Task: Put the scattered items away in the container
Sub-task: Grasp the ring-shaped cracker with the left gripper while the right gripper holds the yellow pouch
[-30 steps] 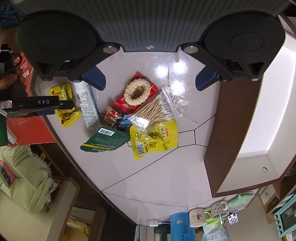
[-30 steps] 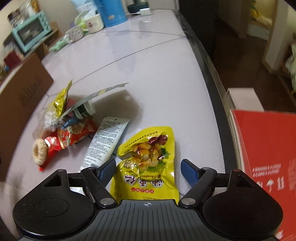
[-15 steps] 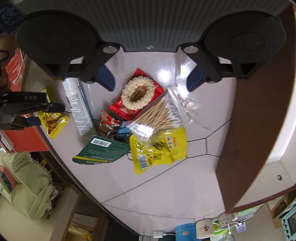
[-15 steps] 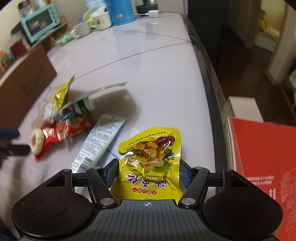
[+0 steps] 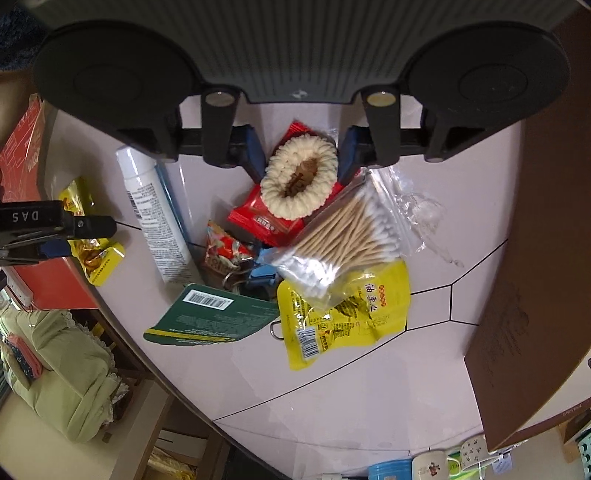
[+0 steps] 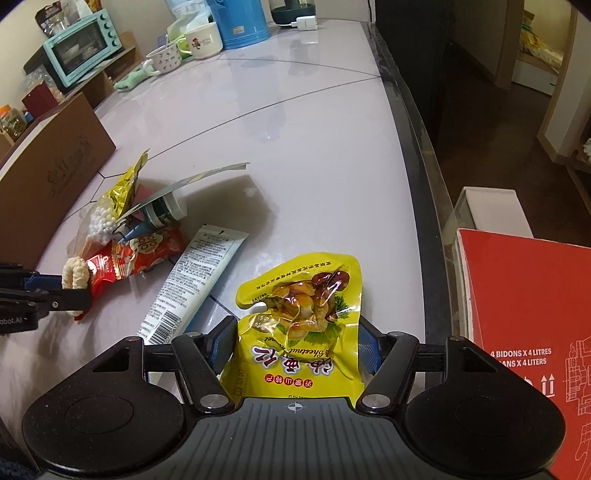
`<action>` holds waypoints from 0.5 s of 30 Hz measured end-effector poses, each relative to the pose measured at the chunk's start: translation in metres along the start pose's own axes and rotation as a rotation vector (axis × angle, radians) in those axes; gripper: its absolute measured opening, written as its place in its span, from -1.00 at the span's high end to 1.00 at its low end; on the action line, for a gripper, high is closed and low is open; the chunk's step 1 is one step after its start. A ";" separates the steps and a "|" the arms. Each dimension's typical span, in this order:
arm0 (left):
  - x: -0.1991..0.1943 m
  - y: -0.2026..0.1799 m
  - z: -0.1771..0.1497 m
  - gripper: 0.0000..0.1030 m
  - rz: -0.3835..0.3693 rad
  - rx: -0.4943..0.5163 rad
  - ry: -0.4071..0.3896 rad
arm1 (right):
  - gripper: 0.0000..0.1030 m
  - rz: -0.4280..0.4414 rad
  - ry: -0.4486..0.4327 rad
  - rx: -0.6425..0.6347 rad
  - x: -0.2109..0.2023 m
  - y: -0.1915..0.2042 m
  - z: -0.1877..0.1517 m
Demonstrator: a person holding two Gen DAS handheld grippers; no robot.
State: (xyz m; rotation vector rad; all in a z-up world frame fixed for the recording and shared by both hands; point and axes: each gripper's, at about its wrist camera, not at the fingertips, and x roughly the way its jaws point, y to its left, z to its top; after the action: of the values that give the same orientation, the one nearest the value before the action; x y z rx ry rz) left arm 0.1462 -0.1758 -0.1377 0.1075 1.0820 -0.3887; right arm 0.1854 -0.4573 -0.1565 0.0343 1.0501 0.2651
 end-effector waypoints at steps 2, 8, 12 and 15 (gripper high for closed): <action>-0.003 -0.002 -0.001 0.60 -0.012 0.007 -0.002 | -0.27 0.010 -0.004 0.005 -0.001 -0.002 0.000; -0.021 -0.007 -0.004 0.67 -0.045 0.019 -0.020 | -0.27 0.064 -0.038 0.051 -0.015 -0.008 0.004; -0.041 -0.012 -0.006 0.67 -0.049 0.024 -0.054 | -0.27 0.094 -0.099 0.047 -0.036 -0.006 0.014; -0.060 -0.014 -0.003 0.67 -0.036 0.018 -0.099 | -0.27 0.120 -0.151 0.031 -0.052 0.001 0.026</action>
State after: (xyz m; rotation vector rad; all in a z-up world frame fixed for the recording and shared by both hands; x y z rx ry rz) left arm 0.1141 -0.1722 -0.0855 0.0842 0.9837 -0.4317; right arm 0.1827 -0.4663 -0.0990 0.1439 0.9035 0.3497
